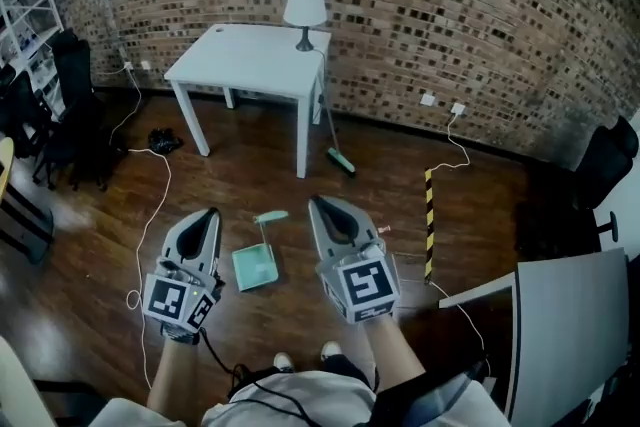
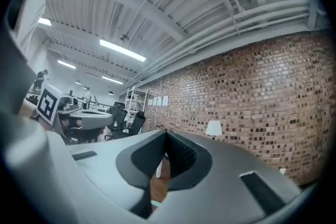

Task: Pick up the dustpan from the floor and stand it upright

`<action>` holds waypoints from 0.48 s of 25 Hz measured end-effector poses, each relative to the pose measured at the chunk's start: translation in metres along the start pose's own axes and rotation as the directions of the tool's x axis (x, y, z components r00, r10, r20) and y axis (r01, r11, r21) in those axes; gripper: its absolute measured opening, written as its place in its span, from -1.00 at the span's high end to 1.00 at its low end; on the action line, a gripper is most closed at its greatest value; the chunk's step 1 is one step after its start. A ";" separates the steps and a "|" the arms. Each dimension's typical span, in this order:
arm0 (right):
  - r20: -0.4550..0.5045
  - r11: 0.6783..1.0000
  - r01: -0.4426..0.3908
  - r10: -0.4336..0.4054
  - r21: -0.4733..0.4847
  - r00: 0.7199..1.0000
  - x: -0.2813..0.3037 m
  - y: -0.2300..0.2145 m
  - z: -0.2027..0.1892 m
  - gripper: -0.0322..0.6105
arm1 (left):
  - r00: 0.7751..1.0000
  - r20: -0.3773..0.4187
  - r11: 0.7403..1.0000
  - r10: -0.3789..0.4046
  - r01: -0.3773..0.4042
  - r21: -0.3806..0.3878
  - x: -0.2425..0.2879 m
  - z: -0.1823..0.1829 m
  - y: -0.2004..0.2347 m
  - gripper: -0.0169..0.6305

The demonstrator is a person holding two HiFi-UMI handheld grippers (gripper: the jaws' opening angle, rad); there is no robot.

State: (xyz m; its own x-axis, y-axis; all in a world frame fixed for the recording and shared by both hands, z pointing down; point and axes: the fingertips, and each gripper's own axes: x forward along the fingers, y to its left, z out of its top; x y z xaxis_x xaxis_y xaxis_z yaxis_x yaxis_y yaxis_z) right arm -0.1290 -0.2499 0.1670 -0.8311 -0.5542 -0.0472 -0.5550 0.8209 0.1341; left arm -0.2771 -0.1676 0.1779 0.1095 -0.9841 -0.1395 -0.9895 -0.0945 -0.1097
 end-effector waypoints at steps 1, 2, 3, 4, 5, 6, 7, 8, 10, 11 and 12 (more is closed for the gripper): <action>0.005 1.000 0.014 -0.014 -0.001 1.000 -0.009 -0.009 0.003 0.91 | 1.000 0.006 1.000 0.006 -0.006 0.001 -0.001 0.004 -0.005 0.94; 0.000 1.000 0.022 -0.022 -0.004 1.000 -0.017 -0.016 0.005 0.91 | 1.000 0.006 1.000 0.013 -0.013 -0.005 -0.003 0.006 -0.010 0.94; -0.009 1.000 0.026 -0.026 -0.012 1.000 -0.024 -0.019 0.006 0.91 | 1.000 0.000 1.000 0.019 -0.019 -0.018 -0.007 0.007 -0.014 0.94; -0.016 0.999 0.027 -0.027 -0.024 1.000 -0.030 -0.020 0.008 0.91 | 1.000 -0.009 0.999 0.019 -0.019 -0.029 -0.011 0.008 -0.019 0.94; -0.016 0.999 0.028 -0.028 -0.036 0.999 -0.034 -0.021 0.011 0.91 | 1.000 -0.015 0.999 0.013 -0.013 -0.032 -0.014 0.009 -0.022 0.94; -0.012 0.999 0.031 -0.031 -0.045 0.999 -0.037 -0.022 0.015 0.91 | 1.000 -0.020 1.000 0.004 -0.005 -0.028 -0.015 0.010 -0.025 0.94; -0.008 0.998 0.035 -0.035 -0.048 0.999 -0.038 -0.024 0.018 0.91 | 1.000 -0.022 1.000 -0.002 0.001 -0.026 -0.014 0.010 -0.028 0.94; -0.008 0.998 0.038 -0.038 -0.047 0.999 -0.040 -0.026 0.018 0.91 | 1.000 -0.022 1.000 -0.004 0.004 -0.029 -0.012 0.011 -0.033 0.94; -0.018 0.998 0.040 -0.041 -0.039 0.999 -0.046 -0.031 0.014 0.91 | 1.000 -0.013 0.999 -0.008 0.007 -0.038 -0.008 0.014 -0.047 0.94; -0.024 0.999 0.041 -0.042 -0.035 0.999 -0.049 -0.034 0.012 0.91 | 1.000 -0.010 0.999 -0.015 0.014 -0.034 -0.005 0.016 -0.055 0.94; -0.027 0.999 0.044 -0.045 -0.032 0.999 -0.051 -0.036 0.011 0.91 | 1.000 -0.007 0.999 -0.026 0.025 -0.025 -0.001 0.018 -0.061 0.94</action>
State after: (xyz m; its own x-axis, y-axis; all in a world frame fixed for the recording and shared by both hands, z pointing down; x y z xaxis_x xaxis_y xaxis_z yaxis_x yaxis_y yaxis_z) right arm -0.0665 -0.2497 0.1535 -0.8041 -0.5939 -0.0268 -0.5896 0.7909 0.1635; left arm -0.2150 -0.1581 0.1672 0.1340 -0.9825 -0.1297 -0.9884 -0.1231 -0.0887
